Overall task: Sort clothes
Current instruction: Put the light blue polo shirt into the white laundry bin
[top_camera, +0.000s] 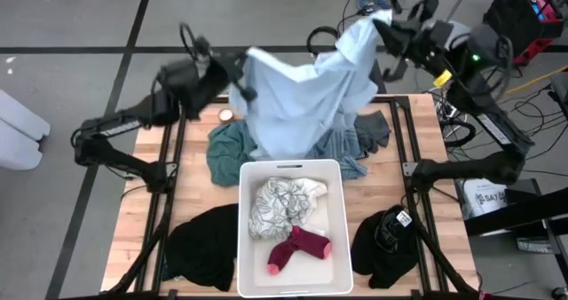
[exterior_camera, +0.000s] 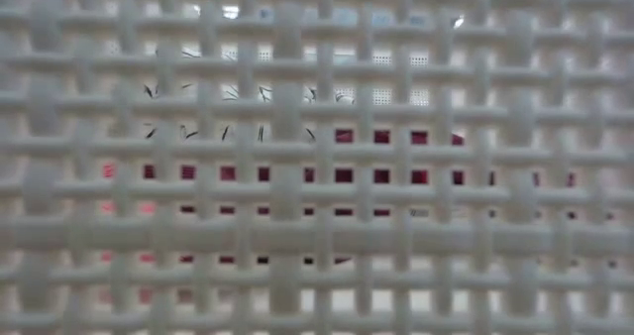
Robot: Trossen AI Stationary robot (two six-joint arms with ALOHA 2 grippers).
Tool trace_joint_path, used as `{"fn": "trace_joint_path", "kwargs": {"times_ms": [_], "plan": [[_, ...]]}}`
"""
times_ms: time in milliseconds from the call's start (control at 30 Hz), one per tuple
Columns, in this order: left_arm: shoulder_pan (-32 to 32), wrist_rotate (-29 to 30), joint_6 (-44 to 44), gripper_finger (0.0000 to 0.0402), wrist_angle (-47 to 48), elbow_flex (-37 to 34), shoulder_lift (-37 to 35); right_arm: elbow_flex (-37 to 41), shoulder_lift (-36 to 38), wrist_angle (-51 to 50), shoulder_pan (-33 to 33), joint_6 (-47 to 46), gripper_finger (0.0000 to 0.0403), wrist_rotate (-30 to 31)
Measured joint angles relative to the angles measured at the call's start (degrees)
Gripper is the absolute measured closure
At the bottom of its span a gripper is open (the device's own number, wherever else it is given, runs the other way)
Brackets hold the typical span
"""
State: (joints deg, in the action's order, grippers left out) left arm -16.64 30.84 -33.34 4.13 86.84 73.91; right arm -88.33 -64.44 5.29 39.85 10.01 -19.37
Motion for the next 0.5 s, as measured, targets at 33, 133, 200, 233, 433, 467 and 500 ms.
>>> {"fn": "trace_joint_path", "kwargs": {"times_ms": [33,133,200,233,433,467,500], "plan": [[-1.7,-1.9,-0.1,0.0401,-0.7,1.8,0.8,-0.4,-1.4,2.9,1.6,-0.1,0.0403,-1.9],[-5.0,-5.3,-1.7,0.0401,-0.5,8.9,4.3,-3.8,-5.7,7.7,6.0,0.6,0.0403,-5.4],[-6.1,-5.5,-4.9,0.0401,-0.1,14.8,6.5,-8.5,-8.8,8.6,8.4,0.3,0.0403,-6.7],[-6.3,-5.6,-6.5,0.0401,-0.1,17.9,7.5,-11.2,-10.3,8.7,9.5,-0.1,0.0403,-7.5],[-7.1,-5.5,-13.6,0.0401,4.1,37.9,13.4,-31.7,-20.0,8.4,13.4,-2.5,0.0403,-10.3],[-7.1,-5.3,-13.8,0.0401,5.3,40.6,14.2,-35.0,-21.6,7.8,13.9,-3.6,0.0403,-12.4],[-7.1,-5.3,-13.5,0.0401,7.0,43.0,14.9,-38.1,-23.0,6.2,14.2,-5.4,0.0403,-14.7]]}}
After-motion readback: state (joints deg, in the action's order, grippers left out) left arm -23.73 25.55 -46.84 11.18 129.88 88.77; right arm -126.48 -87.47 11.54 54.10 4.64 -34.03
